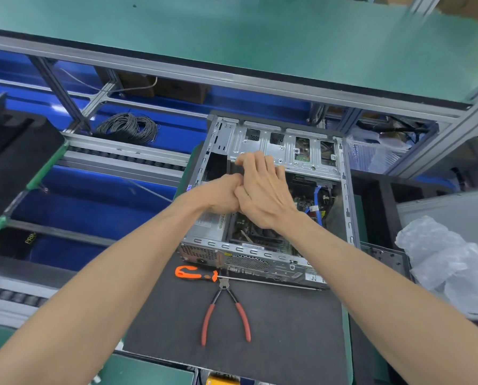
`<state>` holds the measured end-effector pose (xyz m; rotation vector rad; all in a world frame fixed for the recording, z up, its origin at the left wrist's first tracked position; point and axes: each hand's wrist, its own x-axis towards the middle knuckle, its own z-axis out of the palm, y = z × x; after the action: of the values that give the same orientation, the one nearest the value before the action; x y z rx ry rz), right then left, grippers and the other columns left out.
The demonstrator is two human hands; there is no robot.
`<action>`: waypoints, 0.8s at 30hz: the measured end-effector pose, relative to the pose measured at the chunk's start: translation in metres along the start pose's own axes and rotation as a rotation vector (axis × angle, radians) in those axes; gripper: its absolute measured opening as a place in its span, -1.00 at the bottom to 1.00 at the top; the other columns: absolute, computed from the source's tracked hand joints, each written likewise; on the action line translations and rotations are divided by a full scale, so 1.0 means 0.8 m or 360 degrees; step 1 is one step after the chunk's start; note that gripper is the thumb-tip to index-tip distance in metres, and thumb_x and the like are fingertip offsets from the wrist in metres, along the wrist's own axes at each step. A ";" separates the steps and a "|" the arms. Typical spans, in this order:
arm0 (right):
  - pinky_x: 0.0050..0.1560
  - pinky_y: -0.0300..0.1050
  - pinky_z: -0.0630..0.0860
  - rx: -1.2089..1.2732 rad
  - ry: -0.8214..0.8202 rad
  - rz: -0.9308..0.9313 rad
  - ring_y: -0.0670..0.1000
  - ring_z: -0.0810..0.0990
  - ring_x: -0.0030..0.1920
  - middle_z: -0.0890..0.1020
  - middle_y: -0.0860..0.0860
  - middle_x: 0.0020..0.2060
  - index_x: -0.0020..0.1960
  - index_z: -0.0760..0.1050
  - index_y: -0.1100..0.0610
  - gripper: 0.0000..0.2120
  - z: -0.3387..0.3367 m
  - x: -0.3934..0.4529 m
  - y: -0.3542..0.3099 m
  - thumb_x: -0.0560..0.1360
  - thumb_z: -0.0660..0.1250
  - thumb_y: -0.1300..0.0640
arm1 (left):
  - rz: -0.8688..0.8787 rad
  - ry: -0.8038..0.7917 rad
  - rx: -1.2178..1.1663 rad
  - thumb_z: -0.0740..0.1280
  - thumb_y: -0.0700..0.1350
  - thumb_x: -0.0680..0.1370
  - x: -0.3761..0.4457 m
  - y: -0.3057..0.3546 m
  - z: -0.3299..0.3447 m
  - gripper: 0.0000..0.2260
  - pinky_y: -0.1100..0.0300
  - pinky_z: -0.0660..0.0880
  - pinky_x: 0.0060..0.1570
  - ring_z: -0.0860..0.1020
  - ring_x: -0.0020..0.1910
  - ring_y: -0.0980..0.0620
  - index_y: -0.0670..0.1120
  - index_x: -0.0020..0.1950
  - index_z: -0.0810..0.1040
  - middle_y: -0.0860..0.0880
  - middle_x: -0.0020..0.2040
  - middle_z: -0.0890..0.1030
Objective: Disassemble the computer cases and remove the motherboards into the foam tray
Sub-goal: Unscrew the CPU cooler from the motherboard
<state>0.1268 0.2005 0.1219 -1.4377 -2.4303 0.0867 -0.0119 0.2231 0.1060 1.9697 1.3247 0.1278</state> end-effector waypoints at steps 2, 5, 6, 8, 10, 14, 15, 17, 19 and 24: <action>0.04 0.09 0.35 0.0085 -0.0050 0.0004 0.07 0.30 -0.01 0.36 0.04 0.05 0.20 0.29 0.10 -0.60 -0.003 0.000 0.001 0.40 0.05 -0.01 | -0.0014 0.0095 -0.0002 0.27 -0.30 0.48 -0.002 -0.003 0.008 -0.84 0.25 0.38 -0.35 0.42 -0.32 0.07 -0.09 -0.26 0.47 -0.05 -0.29 0.54; -0.01 0.06 0.38 0.0025 -0.0067 -0.0082 0.09 0.35 -0.02 0.39 0.07 0.04 0.17 0.32 0.13 -0.67 -0.009 -0.005 0.006 0.48 0.11 -0.02 | -0.0011 0.0262 -0.0189 0.28 -0.35 0.41 -0.007 -0.004 0.017 -0.76 0.38 0.32 -0.44 0.34 -0.40 0.03 -0.09 -0.39 0.49 0.02 -0.45 0.49; -0.08 0.03 0.38 -0.0055 -0.0047 -0.0096 0.12 0.41 -0.05 0.43 0.10 0.02 0.14 0.35 0.15 -0.69 -0.011 -0.009 0.008 0.53 0.12 -0.04 | 0.0013 0.0306 -0.0247 0.29 -0.36 0.39 -0.010 -0.002 0.018 -0.69 0.42 0.29 -0.47 0.31 -0.44 0.09 -0.03 -0.47 0.47 0.11 -0.52 0.44; -0.23 -0.03 0.33 -0.0224 -0.0041 -0.0059 0.21 0.56 -0.13 0.55 0.14 -0.04 0.08 0.39 0.18 -0.68 -0.016 -0.016 0.014 0.61 0.12 -0.09 | 0.0073 0.0367 -0.0322 0.38 -0.36 0.38 -0.012 -0.001 0.020 -0.58 0.48 0.28 -0.44 0.36 -0.52 0.20 0.12 -0.52 0.52 0.16 -0.58 0.44; -0.30 -0.04 0.30 -0.0272 -0.0098 -0.0012 0.27 0.62 -0.16 0.62 0.15 -0.09 0.02 0.41 0.18 -0.67 -0.021 -0.021 0.017 0.64 0.13 -0.09 | 0.0120 0.0424 -0.0354 0.52 -0.23 0.34 -0.013 0.000 0.022 -0.59 0.44 0.32 -0.31 0.42 -0.47 0.27 0.29 -0.49 0.57 0.18 -0.52 0.54; -0.23 -0.03 0.28 0.0001 -0.0182 -0.0078 0.23 0.55 -0.17 0.55 0.08 -0.19 -0.08 0.34 0.14 -0.82 -0.035 -0.024 0.015 0.58 0.26 0.04 | 0.0155 0.0477 -0.0314 0.47 0.17 0.13 -0.014 0.005 0.025 -0.72 0.23 0.34 -0.18 0.46 -0.34 0.07 0.05 -0.28 0.70 0.02 -0.40 0.59; -0.22 -0.03 0.26 0.0018 -0.0221 -0.0144 0.20 0.52 -0.19 0.50 0.04 -0.21 -0.08 0.31 0.11 -0.83 -0.039 -0.024 0.014 0.56 0.27 0.08 | 0.0153 0.0457 -0.0330 0.46 0.18 0.12 -0.016 0.006 0.023 -0.67 0.19 0.38 -0.16 0.50 -0.31 0.05 0.00 -0.26 0.69 0.02 -0.37 0.60; -0.22 -0.06 0.23 0.0025 -0.0308 -0.0270 0.13 0.45 -0.23 0.42 -0.03 -0.19 -0.07 0.25 0.05 -0.79 -0.046 -0.025 0.015 0.53 0.31 0.14 | 0.0166 0.0354 -0.0344 0.51 0.11 0.20 -0.018 0.003 0.018 -0.77 0.08 0.46 -0.03 0.57 -0.20 0.10 0.03 -0.24 0.69 0.09 -0.29 0.66; -0.22 -0.06 0.23 0.0033 -0.0378 -0.0334 0.07 0.36 -0.25 0.39 -0.06 -0.16 -0.06 0.23 0.02 -0.73 -0.050 -0.027 0.020 0.50 0.34 0.21 | 0.0173 0.0217 -0.0342 0.53 0.04 0.32 -0.020 0.002 0.013 -0.91 -0.01 0.45 0.15 0.58 -0.09 0.15 0.09 -0.22 0.71 0.13 -0.21 0.68; -0.18 0.02 0.40 0.0148 -0.0380 -0.0295 0.14 0.48 -0.18 0.53 0.03 -0.10 0.04 0.40 0.15 -0.82 -0.054 -0.031 0.028 0.49 0.35 0.18 | 0.0241 0.0293 -0.0388 0.57 -0.13 0.40 -0.021 0.004 0.022 -0.63 -0.01 0.42 0.13 0.47 -0.22 0.20 0.34 -0.40 0.62 0.20 -0.39 0.58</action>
<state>0.1694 0.1852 0.1522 -1.2165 -2.6984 0.3422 -0.0091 0.1994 0.1010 1.8810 1.2082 0.5300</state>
